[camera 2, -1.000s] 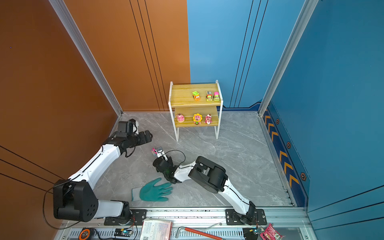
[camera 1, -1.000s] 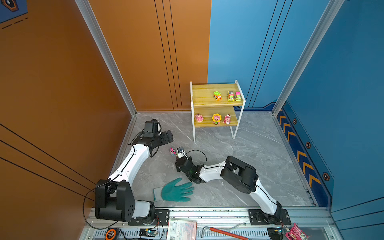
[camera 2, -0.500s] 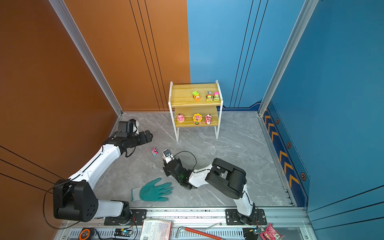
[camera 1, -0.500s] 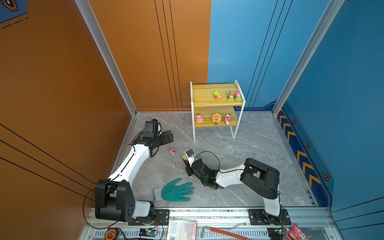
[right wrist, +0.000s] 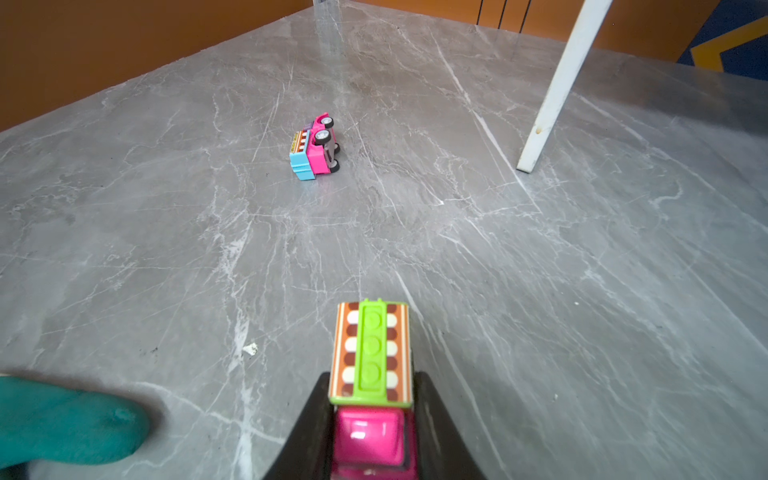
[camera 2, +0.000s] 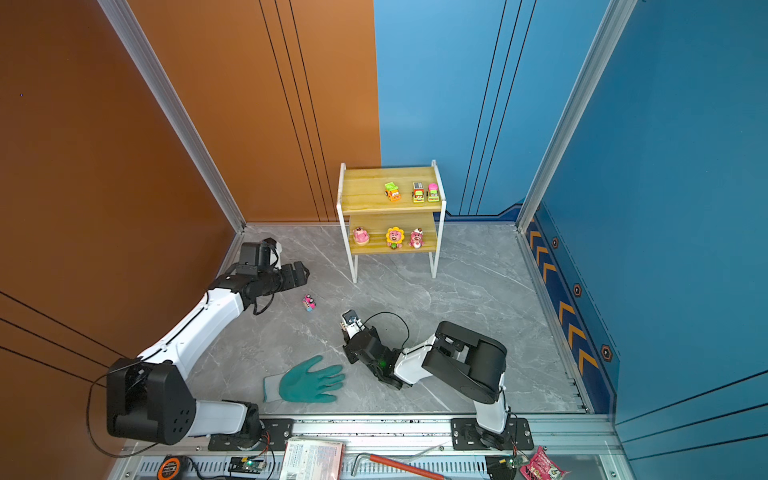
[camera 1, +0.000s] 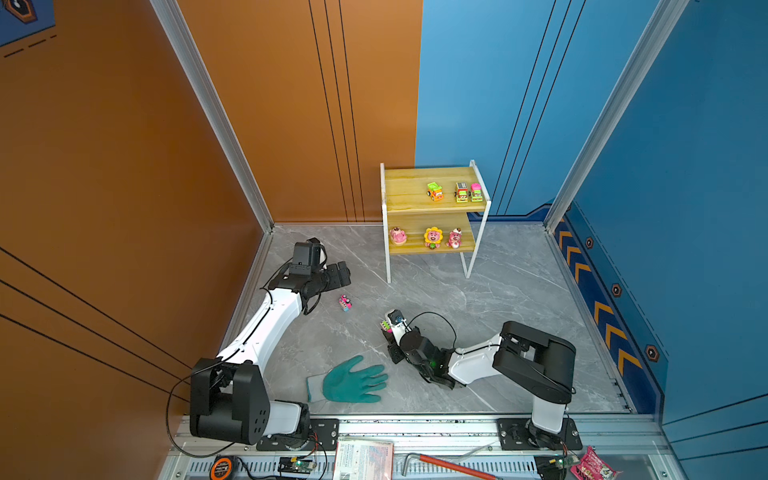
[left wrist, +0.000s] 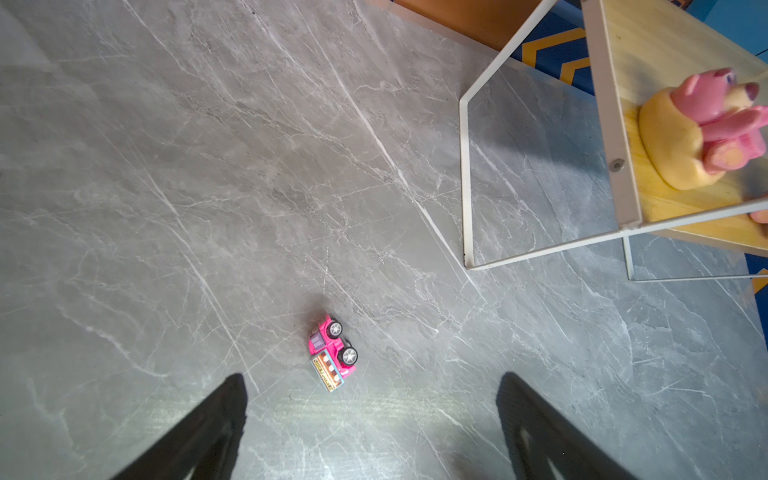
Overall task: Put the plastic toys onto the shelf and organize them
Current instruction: 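Lift the green-roofed pink car with the right gripper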
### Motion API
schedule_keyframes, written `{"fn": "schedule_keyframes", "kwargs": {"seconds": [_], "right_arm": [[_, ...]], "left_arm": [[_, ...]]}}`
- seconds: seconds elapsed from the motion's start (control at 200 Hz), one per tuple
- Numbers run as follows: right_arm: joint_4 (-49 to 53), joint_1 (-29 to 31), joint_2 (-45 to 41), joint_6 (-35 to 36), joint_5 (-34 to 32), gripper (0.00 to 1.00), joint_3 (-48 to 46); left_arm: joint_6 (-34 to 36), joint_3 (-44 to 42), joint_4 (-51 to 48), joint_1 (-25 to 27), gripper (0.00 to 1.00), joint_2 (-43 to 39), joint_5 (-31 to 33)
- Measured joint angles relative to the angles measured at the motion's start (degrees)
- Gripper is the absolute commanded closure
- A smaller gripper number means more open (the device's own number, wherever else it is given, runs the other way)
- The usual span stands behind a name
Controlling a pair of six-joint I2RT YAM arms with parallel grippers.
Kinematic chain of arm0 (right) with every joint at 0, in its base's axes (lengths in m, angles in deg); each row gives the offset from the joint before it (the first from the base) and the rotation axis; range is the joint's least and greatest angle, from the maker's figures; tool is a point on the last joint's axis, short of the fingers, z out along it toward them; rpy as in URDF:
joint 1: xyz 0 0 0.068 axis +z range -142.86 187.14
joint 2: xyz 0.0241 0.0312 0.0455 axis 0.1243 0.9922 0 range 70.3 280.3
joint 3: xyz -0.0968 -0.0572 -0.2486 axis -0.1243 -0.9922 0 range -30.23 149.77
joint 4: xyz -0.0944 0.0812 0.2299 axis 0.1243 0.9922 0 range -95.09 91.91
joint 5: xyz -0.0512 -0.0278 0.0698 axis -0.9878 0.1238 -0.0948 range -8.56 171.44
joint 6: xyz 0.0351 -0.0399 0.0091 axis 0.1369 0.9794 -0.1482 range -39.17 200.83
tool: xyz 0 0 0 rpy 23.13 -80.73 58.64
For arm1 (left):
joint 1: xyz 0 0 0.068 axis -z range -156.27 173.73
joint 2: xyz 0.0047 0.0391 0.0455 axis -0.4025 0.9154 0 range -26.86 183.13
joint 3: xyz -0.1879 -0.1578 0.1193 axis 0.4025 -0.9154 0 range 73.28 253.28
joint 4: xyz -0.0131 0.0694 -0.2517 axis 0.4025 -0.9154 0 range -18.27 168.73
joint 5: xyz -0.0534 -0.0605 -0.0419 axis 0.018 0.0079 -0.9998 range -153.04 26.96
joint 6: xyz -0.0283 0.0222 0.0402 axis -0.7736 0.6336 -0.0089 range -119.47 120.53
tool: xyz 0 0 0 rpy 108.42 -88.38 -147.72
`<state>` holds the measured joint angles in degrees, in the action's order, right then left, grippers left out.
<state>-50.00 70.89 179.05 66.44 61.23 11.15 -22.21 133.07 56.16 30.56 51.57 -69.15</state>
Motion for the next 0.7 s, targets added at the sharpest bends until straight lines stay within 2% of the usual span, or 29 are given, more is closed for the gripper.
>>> {"fn": "schedule_keyframes", "kwargs": {"seconds": [0.19,0.475,0.696], "right_arm": [[-2.25,-0.02,3.48,0.00,1.55,0.70,0.00],[-4.44,-0.09,3.89,-0.15,2.47,0.54,-0.02],[-4.90,-0.55,3.89,-0.17,3.13,0.54,-0.09]], "left_arm": [[0.00,0.00,-0.02,0.00,0.05,0.00,-0.02],[0.00,0.00,-0.02,0.09,0.05,0.02,-0.15],[0.20,0.00,0.00,1.14,0.05,0.28,-0.13]]}}
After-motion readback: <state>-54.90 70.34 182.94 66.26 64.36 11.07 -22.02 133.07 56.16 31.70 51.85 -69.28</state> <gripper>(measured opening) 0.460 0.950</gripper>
